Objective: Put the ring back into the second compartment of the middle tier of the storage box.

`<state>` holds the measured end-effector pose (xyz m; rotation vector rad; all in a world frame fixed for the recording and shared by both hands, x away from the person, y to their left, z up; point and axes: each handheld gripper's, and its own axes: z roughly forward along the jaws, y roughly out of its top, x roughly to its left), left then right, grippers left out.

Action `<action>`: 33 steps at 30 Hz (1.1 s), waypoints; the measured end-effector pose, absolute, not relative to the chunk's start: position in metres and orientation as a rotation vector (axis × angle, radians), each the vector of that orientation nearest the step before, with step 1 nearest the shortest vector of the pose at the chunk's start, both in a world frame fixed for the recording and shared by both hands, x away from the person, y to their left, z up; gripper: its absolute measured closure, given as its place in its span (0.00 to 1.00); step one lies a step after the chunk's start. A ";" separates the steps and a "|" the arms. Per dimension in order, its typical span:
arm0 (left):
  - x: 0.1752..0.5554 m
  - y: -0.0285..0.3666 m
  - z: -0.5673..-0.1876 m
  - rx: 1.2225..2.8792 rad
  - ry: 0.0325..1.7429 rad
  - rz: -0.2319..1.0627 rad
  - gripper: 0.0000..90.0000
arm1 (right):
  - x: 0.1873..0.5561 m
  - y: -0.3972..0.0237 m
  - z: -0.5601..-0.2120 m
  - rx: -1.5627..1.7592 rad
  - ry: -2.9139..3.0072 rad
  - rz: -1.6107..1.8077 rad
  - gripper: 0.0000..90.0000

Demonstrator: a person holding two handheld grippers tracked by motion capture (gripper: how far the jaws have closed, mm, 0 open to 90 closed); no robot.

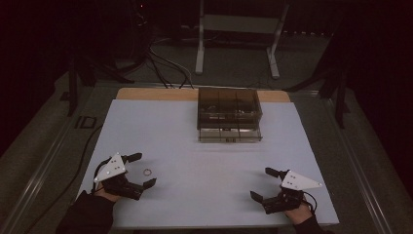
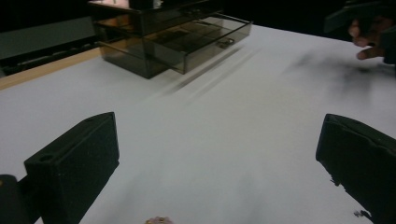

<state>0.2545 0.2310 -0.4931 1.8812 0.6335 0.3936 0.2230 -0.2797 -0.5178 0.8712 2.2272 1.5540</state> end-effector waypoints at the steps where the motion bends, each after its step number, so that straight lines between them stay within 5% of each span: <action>1: 0.254 0.231 -0.493 1.881 0.633 0.394 0.01 | 0.223 -0.280 -0.518 0.871 2.227 1.554 0.00; 33: 0.281 0.249 -0.499 1.952 0.905 0.493 0.01 | 0.223 -0.279 -0.519 0.872 2.226 1.532 0.00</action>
